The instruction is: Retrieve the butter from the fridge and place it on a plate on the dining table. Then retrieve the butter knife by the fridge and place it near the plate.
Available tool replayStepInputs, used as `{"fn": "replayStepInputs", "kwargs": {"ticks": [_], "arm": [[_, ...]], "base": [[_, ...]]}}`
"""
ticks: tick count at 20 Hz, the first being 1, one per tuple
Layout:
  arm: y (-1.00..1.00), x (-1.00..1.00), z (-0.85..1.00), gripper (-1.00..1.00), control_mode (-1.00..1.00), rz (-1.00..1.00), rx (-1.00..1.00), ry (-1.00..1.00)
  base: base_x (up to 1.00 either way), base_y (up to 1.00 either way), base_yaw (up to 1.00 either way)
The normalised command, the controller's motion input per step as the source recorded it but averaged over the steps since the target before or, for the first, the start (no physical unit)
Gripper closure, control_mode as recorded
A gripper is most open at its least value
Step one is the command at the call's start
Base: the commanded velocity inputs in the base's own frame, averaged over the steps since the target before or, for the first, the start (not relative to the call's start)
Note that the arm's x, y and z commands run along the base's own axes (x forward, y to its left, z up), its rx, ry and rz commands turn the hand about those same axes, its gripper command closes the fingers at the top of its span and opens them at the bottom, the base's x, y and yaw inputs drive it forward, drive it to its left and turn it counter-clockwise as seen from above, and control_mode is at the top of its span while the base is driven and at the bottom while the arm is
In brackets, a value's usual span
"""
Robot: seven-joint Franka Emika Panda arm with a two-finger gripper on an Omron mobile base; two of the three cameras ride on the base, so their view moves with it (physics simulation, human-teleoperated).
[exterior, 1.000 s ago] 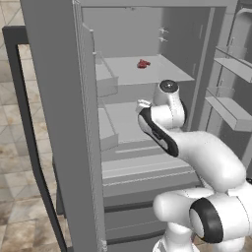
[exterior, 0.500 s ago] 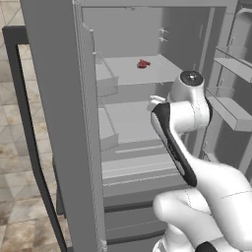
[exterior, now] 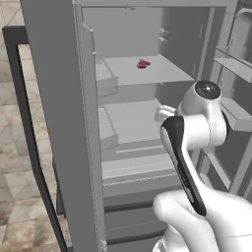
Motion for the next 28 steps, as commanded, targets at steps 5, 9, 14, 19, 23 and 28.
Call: {"fn": "replayStepInputs", "kwargs": {"ticks": [5,9,14,19,23,28], "arm": [[0.0,-0.01,0.0,1.0,-1.0,0.0,0.0,0.0],[0.01,-0.49,0.0,1.0,-1.0,0.0,0.0,-0.03],[0.0,0.0,0.0,1.0,1.0,0.0,0.0,0.0],[0.0,0.0,0.0,1.0,1.0,0.0,0.0,0.0],[0.0,0.0,0.0,1.0,1.0,0.0,0.0,0.0],[0.0,0.0,0.0,1.0,1.0,0.0,0.0,0.0]], "base": [[0.0,0.0,0.0],[0.0,0.0,0.0],[-1.0,0.0,0.0],[-0.92,0.0,0.0],[-0.47,0.0,0.0],[-0.5,0.0,-0.07]]}}
